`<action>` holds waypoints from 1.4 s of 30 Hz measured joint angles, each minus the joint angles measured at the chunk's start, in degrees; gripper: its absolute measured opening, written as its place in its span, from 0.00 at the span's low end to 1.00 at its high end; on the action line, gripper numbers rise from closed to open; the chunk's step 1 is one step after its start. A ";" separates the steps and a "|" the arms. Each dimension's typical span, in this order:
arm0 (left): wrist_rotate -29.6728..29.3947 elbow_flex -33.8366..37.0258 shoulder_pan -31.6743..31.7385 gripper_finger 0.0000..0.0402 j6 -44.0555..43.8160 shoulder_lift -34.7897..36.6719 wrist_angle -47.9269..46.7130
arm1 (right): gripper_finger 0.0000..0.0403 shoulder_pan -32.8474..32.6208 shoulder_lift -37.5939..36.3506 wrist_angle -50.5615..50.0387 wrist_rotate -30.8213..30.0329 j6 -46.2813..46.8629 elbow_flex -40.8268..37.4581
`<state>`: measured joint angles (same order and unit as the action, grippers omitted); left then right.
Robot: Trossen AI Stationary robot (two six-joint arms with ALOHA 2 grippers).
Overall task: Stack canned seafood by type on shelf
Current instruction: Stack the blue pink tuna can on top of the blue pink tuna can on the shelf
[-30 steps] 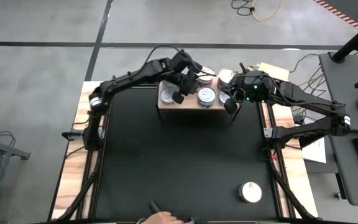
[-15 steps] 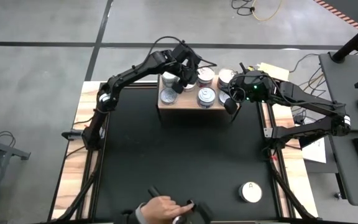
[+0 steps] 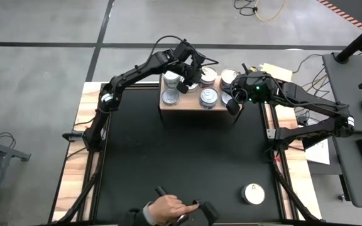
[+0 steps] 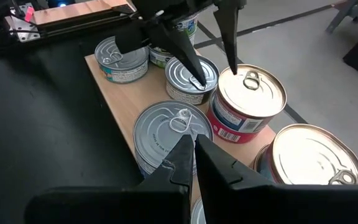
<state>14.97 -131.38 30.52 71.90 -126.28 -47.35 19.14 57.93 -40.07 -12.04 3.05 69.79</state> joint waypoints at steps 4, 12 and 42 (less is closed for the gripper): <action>0.15 0.71 0.02 0.41 -1.01 -0.47 0.49 | 0.02 -0.01 0.00 0.04 -0.01 -0.02 -0.22; 0.16 1.30 0.13 0.41 -2.97 -0.87 1.19 | 0.02 -0.02 0.00 0.02 0.00 -0.02 -1.14; -1.12 2.00 0.11 0.00 -2.42 -1.00 1.60 | 0.02 -0.01 -0.04 0.07 0.01 -0.02 -1.70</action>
<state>13.85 -129.38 30.63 69.47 -127.28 -45.74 19.13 57.89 -40.01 -12.03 3.03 68.10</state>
